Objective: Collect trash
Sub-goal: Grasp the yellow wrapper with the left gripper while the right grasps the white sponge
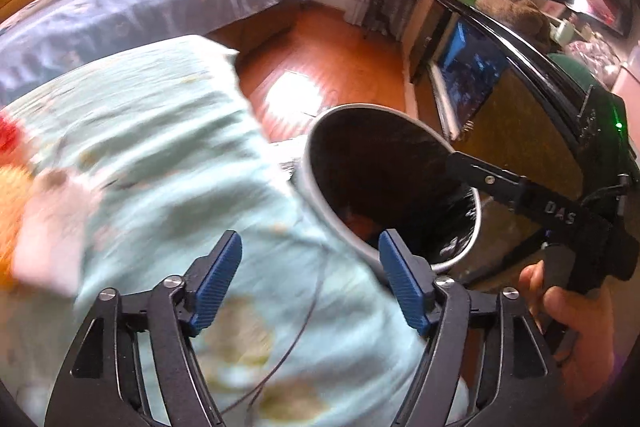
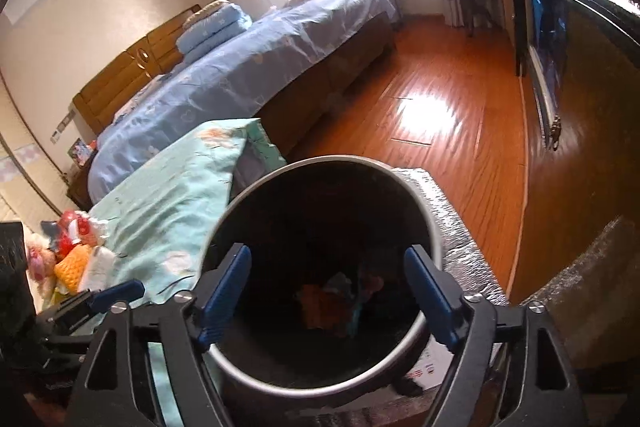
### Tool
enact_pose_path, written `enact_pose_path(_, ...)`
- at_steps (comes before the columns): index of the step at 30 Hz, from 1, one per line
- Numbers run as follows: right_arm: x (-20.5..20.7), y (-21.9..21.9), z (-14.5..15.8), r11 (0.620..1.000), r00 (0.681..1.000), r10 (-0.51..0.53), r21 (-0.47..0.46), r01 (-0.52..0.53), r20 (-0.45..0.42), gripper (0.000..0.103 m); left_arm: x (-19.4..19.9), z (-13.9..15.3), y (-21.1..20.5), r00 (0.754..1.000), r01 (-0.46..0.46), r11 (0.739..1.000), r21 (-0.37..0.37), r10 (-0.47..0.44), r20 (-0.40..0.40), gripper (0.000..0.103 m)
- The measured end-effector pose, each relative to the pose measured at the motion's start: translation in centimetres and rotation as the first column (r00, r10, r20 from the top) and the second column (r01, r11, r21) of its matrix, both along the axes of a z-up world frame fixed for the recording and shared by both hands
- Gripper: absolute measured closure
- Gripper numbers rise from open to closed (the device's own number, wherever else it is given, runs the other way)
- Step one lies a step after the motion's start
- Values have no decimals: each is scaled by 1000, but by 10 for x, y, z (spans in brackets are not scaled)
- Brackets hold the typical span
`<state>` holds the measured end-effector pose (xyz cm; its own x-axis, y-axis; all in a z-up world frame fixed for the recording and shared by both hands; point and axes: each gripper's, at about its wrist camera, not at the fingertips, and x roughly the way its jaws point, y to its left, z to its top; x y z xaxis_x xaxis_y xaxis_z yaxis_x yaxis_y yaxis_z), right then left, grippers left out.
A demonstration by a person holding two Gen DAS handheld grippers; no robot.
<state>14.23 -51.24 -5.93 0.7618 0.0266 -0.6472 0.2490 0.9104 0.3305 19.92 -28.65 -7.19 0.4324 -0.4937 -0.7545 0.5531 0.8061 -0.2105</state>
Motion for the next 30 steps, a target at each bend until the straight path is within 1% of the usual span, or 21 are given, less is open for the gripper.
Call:
enact_pose_path(3,-3,17,2,999,999,39,26,-39,4,18,-9,2,28,999,-54,998,-27,54,-2,28)
enact_pose_path(5,-6,32,4,998,998,62,32,-62,12,16,-16,2,47,996,-85,996,-34,85,2,28)
enact_pose_path(12,-11,86,7,987,987,158,32,-159,34,13,-37,2,107,980,-196,980,-30,197,35,26)
enact_pose_path(18,-4,141,10,964,964,265,-9,-265,25,13,-45,-1,159,957,-286,958,-33,287,42,26)
enact_pose_path(21,0,164,9,954,953,301,-22,-301,22,12,-47,-2,185,940,-338,940,-41,339,41,26)
enact_pose_path(24,5,186,7,942,943,333,-45,-332,11,12,-51,-2,204,925,-376,925,-54,378,33,26)
enact_pose_path(27,9,206,3,930,931,366,-35,-365,2,12,-52,-3,219,913,-403,914,-49,405,42,26)
enact_pose_path(30,14,224,1,916,918,396,-58,-396,-8,12,-52,-4,232,901,-430,901,-50,432,40,26)
